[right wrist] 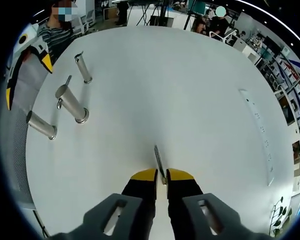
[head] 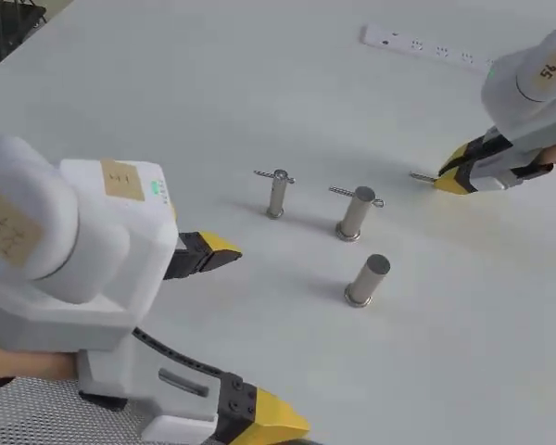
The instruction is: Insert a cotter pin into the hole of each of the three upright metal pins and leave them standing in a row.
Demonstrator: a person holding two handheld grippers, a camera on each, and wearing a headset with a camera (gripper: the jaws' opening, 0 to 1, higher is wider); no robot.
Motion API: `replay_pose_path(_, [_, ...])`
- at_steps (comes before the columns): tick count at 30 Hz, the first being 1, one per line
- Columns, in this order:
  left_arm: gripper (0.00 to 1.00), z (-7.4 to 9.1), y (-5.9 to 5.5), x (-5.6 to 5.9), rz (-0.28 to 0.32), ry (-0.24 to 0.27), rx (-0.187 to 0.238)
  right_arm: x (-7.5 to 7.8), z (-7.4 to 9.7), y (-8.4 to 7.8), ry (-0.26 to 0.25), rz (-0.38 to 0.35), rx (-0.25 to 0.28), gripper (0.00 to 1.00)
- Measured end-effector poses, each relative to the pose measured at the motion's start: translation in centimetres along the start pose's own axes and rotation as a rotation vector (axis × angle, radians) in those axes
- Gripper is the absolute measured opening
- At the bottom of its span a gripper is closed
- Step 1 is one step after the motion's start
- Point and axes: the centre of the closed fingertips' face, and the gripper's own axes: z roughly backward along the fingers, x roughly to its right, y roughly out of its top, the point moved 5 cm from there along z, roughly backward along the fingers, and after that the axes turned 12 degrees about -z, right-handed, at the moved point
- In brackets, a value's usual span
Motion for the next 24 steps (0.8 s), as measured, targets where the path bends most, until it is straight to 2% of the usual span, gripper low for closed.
replay_pose_path(7, [0.86,0.0,0.2,0.1,0.007,0.004,0.017,0.1,-0.3,0.1,0.009,0.014,-0.025,0.0])
replay_pose_path(9, [0.9,-0.1,0.3,0.0,0.033,0.014,0.023,0.2,-0.3,0.1,0.011,0.004,-0.027,0.0])
replay_pose_path(11, [0.97,0.0,0.6,-0.2,0.038,0.032,0.052,0.0,-0.3,0.2,0.03,-0.021,-0.015,0.0])
replay_pose_path(15, [0.97,0.3,1.1,-0.3,0.02,0.058,0.084,0.0,0.0,0.4,0.015,-0.016,0.003,0.0])
replay_pose_path(22, [0.77,0.6,1.9,-0.9,0.002,0.119,0.127,-1.1,1.4,1.0,0.022,-0.024,0.062,0.0])
replay_pose_path(24, [0.75,0.6,2.2,-1.2,0.017,0.133,0.139,-0.9,1.9,1.3,0.001,-0.013,0.097,0.0])
